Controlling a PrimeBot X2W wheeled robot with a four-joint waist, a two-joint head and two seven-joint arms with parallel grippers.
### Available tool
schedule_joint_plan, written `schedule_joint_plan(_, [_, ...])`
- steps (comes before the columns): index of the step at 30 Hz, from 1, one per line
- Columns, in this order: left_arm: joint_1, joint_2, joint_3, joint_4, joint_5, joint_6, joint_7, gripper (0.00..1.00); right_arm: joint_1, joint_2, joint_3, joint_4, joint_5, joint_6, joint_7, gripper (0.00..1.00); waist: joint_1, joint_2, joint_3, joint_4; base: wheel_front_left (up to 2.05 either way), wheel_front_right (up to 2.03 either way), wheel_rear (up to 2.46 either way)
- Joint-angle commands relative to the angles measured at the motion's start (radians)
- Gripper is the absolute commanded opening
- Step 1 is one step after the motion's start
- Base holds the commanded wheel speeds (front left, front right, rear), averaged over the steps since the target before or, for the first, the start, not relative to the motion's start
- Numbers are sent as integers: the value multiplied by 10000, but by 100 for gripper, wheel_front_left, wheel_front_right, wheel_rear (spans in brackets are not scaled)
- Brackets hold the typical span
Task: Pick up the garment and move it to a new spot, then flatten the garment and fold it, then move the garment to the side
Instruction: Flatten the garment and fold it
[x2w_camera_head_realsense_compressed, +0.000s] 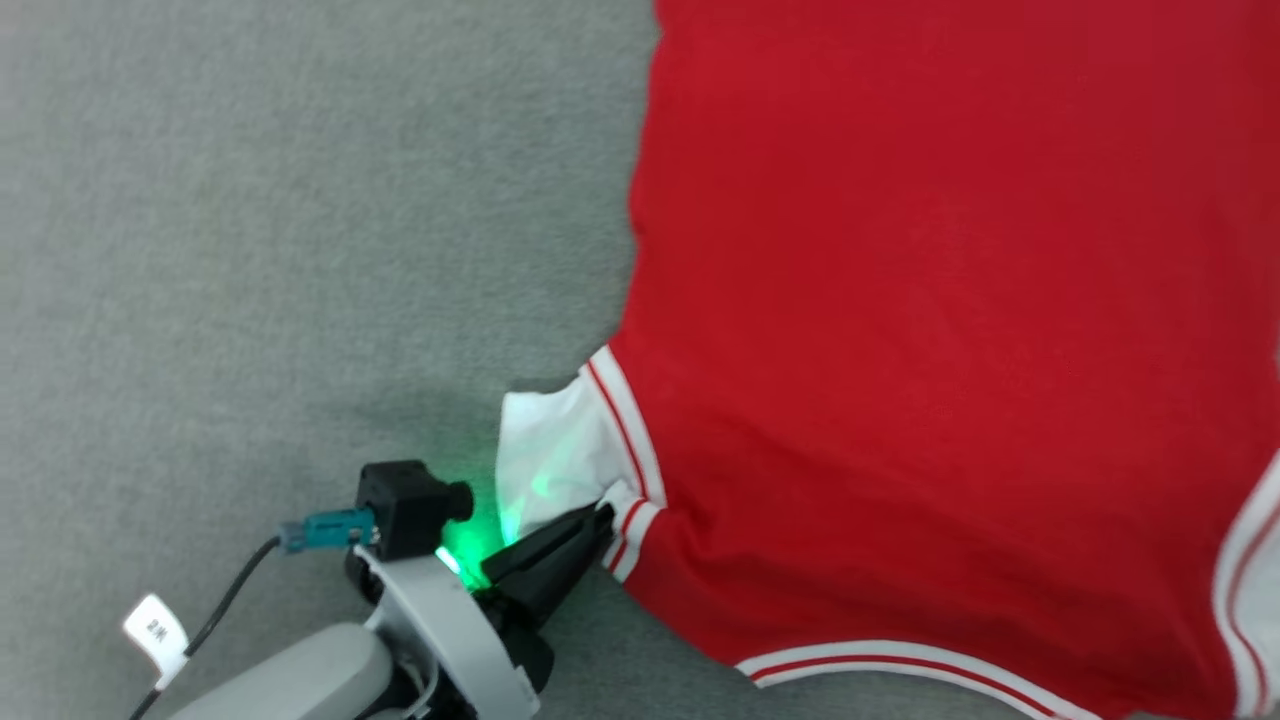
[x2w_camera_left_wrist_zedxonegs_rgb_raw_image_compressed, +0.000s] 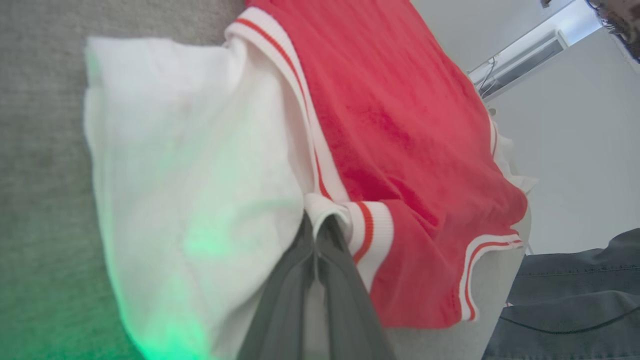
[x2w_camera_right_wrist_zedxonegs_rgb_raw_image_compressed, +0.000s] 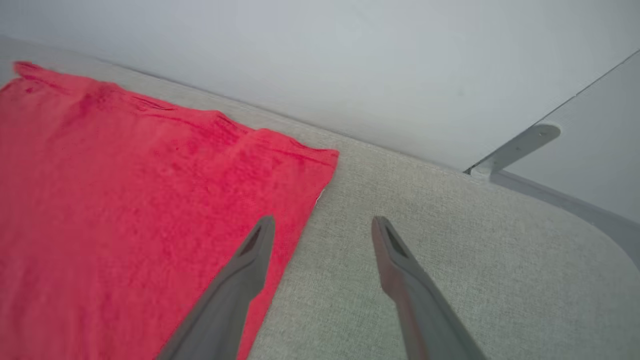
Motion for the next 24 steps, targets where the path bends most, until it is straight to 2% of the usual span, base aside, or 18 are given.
schedule_joint_plan(1, [-167,-233,-59,286,36,-67,66,0,-284,146,-36,439,-111,-16,239,100,1,0,575,597,0,0,0])
schedule_joint_plan(5, [-259,-453,-219,503,48,-150,76,0,-1129,1068,-228,2229,-308,-16,1425,100,1,0,978,954,0,0,0])
schedule_joint_plan(9, [-315,-597,-375,779,69,-169,44,0,-1690,1618,-385,3617,-337,-16,2479,100,1,0,1241,1192,0,0,0])
schedule_joint_plan(14, [-390,-775,-542,1048,-26,-183,-26,0,-2129,2207,-344,4847,-681,-16,3249,100,1,0,1465,1322,0,0,0])
schedule_joint_plan(19, [-582,-824,-652,1216,-128,-184,-104,0,-2414,2757,-274,5443,-929,-8,3776,100,1,0,1580,1290,0,0,0])
schedule_joint_plan(20, [-633,-833,-675,1201,-154,-185,-119,0,-2466,2822,-251,5499,-999,-7,3845,78,1,0,1582,1271,0,0,0])
schedule_joint_plan(22, [-735,-864,-724,1151,-207,-187,-165,0,-2540,2895,-253,5542,-1008,-5,3875,0,1,0,1543,1238,0,0,0])
schedule_joint_plan(24, [-814,-874,-725,1172,-231,-189,-230,0,-2607,2864,-338,5574,-1072,-7,3629,0,1,0,1442,1200,0,0,0])
